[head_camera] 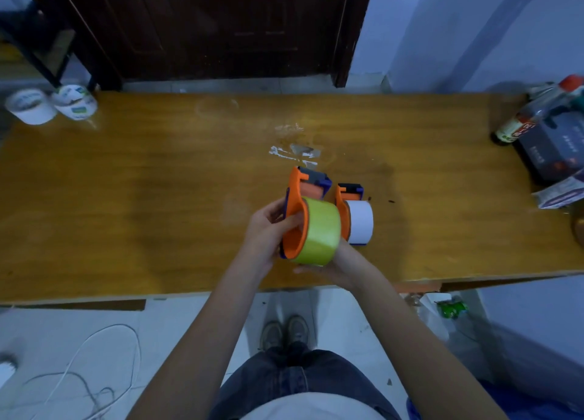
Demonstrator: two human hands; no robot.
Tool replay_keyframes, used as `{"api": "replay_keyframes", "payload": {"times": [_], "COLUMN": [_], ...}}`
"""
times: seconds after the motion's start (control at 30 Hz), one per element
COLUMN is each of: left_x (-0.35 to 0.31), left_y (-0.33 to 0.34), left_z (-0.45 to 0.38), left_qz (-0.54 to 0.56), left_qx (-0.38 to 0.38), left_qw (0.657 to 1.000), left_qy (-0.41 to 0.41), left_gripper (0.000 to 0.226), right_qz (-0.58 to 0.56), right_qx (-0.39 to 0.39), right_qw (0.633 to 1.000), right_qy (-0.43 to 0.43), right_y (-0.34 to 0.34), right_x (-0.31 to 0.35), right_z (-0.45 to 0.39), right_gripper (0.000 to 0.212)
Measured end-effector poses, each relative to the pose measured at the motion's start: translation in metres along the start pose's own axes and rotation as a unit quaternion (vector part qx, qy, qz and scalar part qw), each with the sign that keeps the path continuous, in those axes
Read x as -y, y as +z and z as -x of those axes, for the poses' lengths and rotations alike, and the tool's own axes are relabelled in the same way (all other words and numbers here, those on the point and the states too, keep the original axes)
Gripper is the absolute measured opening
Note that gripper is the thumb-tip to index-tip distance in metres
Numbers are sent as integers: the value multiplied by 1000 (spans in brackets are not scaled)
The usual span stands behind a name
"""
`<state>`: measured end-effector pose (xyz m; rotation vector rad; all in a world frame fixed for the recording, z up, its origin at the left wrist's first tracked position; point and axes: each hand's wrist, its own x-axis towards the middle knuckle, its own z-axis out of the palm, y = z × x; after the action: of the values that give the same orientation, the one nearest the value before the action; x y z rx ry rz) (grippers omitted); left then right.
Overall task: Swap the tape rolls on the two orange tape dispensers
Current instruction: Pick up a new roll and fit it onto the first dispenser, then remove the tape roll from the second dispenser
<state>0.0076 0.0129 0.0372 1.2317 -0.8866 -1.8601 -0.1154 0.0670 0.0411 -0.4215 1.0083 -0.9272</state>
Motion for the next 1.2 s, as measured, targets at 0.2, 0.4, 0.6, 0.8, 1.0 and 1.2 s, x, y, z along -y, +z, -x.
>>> {"api": "replay_keyframes", "payload": {"times": [0.2, 0.4, 0.6, 0.8, 1.0, 1.2], "left_x": [-3, 13, 35, 43, 48, 39], "left_y": [-10, -7, -7, -10, -10, -9], "left_z": [-18, -48, -77, -87, -84, -82], "left_qz": [-144, -262, -331, -383, -397, -466], "left_qx": [-77, -147, -164, -177, -165, -134], "left_qw": [984, 948, 926, 905, 900, 874], "left_qy": [67, 108, 76, 58, 68, 33], "left_gripper": [44, 51, 56, 51, 45, 63], "right_qz": [-34, 361, 500, 587, 600, 592], "right_qx": [-121, -228, -247, -271, -281, -333], "right_qw": [992, 904, 830, 758, 740, 734], "right_qy": [1, 4, 14, 89, 115, 11], "right_y": [-17, -16, -22, -21, -19, -9], "right_x": [0, 3, -5, -6, -10, 7], "right_z": [-4, -37, -71, -92, -96, -59], "right_gripper": [43, 51, 16, 25, 22, 32]}}
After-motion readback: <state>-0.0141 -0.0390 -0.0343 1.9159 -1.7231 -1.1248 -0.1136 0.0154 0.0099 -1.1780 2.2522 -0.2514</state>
